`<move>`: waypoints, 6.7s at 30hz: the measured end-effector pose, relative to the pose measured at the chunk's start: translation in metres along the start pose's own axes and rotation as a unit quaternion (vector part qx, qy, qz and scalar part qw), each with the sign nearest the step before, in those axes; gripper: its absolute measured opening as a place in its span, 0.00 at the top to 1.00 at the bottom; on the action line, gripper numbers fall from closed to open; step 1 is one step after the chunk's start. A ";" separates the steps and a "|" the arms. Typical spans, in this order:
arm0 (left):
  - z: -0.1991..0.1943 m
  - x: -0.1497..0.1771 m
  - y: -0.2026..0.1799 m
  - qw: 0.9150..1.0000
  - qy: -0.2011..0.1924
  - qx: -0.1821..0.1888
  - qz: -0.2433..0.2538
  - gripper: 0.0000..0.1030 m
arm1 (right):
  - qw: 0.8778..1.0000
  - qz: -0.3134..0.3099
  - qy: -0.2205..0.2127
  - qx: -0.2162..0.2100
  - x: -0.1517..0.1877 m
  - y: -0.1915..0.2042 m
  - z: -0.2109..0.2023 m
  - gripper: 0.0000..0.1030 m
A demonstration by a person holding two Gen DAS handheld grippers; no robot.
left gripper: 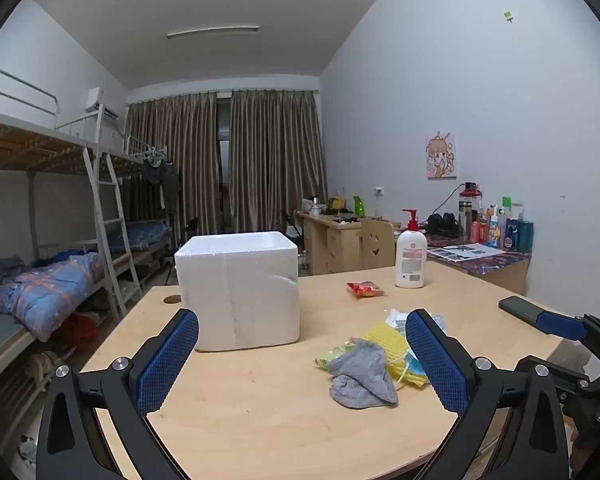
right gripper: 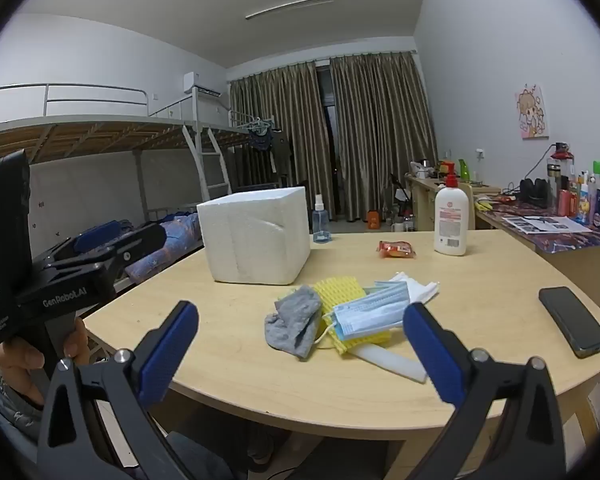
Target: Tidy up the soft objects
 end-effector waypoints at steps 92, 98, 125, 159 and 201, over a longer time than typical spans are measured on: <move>0.081 0.038 -0.019 0.992 0.100 0.076 0.003 0.00 | 0.997 0.037 0.048 0.039 0.004 -0.047 0.051 0.00; 0.101 0.053 -0.032 0.986 0.133 0.102 0.008 0.00 | 0.995 0.047 0.070 0.057 0.015 -0.063 0.064 0.00; 0.168 0.113 -0.066 0.943 0.291 0.161 -0.004 0.23 | 0.989 0.069 0.110 0.065 0.024 -0.090 0.099 0.00; 0.147 0.102 -0.066 0.940 0.257 0.224 -0.023 0.85 | 0.978 0.099 0.162 0.085 0.032 -0.102 0.135 0.26; 0.084 0.022 -0.024 0.981 0.105 0.166 -0.006 0.85 | 0.995 0.091 0.025 0.044 -0.040 -0.071 0.059 0.83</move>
Point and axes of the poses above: each gripper's, at about its wrist camera, not at the fingertips, and z roughly the way its jaws point, y to its left, x to its underside, the point moved 9 cm from there along z, roughly the way its jaws point, and after that the axes turned 4 degrees about z, right-handed, at the moved point
